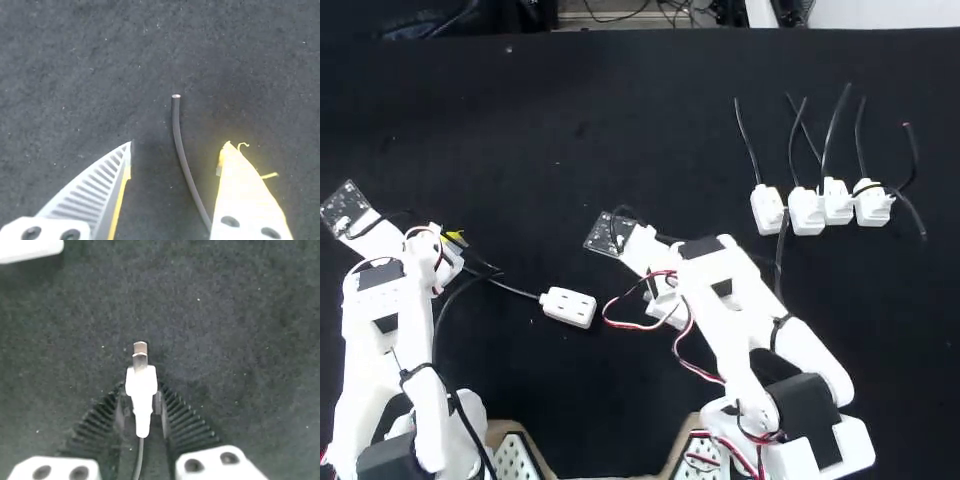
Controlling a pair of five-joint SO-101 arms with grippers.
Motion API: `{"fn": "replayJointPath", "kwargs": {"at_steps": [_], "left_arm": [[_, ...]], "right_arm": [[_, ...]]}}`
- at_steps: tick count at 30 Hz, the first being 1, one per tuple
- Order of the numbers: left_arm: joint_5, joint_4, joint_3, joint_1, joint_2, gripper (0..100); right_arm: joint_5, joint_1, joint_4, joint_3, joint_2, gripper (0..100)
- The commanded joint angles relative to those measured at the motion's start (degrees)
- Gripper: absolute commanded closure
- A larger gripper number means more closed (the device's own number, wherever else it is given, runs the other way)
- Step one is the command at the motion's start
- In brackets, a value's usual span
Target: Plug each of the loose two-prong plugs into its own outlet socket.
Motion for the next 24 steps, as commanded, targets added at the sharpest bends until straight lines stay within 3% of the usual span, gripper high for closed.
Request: {"fn": "replayJointPath", "kwargs": {"at_steps": [1, 5, 12, 20, 24], "left_arm": [[0.26, -0.62, -0.48, 0.40, -1.85, 72], [0.26, -0.62, -0.48, 0.40, -1.85, 72], [0.26, -0.62, -0.48, 0.40, -1.76, 72], [0.00, -0.35, -0.40, 0.84, -2.11, 72], [-4.48, 3.43, -2.42, 1.98, -2.29, 72]], "right_arm": [[-2.29, -0.88, 1.05, 1.01, 0.22, 96.3], [-4.84, -0.97, 1.05, 1.19, -0.04, 85.9], [-2.20, -0.62, 1.23, 1.27, -0.31, 99.3], [-2.11, 2.37, 15.47, -7.60, -9.45, 98.8], [-6.33, -0.70, 12.48, -7.96, -17.10, 98.8]]}}
